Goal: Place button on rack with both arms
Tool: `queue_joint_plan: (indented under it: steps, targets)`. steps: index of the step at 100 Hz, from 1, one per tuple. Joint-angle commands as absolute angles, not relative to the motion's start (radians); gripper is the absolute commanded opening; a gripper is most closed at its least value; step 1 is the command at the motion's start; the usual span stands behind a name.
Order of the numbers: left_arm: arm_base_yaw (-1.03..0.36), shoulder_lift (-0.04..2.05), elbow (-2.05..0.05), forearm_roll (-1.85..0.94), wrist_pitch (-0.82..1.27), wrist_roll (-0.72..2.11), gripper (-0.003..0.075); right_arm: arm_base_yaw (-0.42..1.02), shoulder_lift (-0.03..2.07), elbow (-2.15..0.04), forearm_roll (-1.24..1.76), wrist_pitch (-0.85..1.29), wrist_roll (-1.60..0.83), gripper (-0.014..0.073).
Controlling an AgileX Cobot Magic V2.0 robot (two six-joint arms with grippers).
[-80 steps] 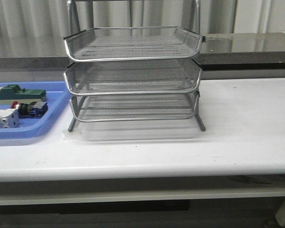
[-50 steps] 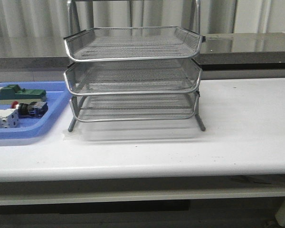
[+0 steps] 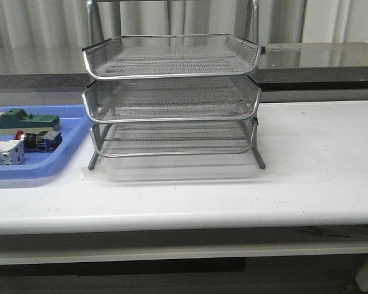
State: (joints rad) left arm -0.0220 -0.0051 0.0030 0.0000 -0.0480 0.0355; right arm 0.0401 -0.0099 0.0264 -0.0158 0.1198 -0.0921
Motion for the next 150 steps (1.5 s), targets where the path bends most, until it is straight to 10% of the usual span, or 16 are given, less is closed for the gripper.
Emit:
queue_joint_plan:
  steps: [1, 94, 150]
  targets:
    - [-0.023, -0.037, 0.037, -0.008, -0.127, 0.026, -0.002, 0.037, -0.028, 0.028, -0.015, 0.006, -0.097, -0.0065]
    - [-0.023, -0.037, 0.037, -0.008, -0.127, 0.026, -0.002, 0.037, 0.494, -0.63, 0.239, 0.669, -0.097, -0.0065]
    - [-0.023, -0.037, 0.037, -0.008, -0.127, 0.026, -0.002, 0.037, 0.774, -0.673, 0.579, 0.605, -0.099, -0.0025]
